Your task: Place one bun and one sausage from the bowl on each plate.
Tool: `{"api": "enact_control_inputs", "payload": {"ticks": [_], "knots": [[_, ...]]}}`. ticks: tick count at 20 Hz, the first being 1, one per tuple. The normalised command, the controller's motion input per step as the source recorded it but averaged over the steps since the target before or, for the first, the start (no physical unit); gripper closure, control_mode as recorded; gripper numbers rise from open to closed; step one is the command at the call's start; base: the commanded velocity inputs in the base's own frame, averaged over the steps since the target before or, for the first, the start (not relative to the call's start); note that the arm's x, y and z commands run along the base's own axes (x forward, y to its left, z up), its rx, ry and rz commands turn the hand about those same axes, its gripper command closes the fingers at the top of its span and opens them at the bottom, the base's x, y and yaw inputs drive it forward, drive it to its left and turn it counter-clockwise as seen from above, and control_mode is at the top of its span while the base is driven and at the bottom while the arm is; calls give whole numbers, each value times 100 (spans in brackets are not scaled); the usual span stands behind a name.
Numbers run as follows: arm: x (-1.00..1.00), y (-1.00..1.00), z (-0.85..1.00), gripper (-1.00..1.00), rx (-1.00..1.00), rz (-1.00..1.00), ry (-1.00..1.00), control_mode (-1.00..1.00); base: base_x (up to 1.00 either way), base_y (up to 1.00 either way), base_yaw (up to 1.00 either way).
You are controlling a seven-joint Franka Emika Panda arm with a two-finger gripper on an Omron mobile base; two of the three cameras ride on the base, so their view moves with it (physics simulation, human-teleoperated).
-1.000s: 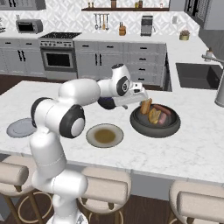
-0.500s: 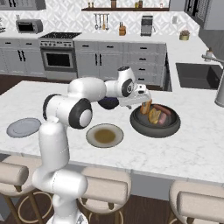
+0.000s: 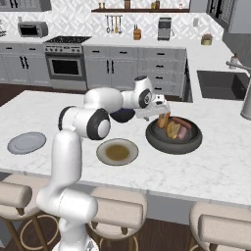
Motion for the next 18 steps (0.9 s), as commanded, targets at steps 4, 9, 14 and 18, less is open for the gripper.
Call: {"api": "enact_control_inputs", "payload": {"ticks": [4, 9, 14, 18], "knots": [[54, 0, -20, -100, 0, 0, 5, -100, 0, 0, 0], [31, -19, -24, -100, 0, 0, 2, -100, 0, 0, 0], [3, -27, -6, -100, 0, -1, 0, -100, 0, 0, 0], [6, -4, -32, -100, 0, -2, 4, -100, 0, 0, 0]]}}
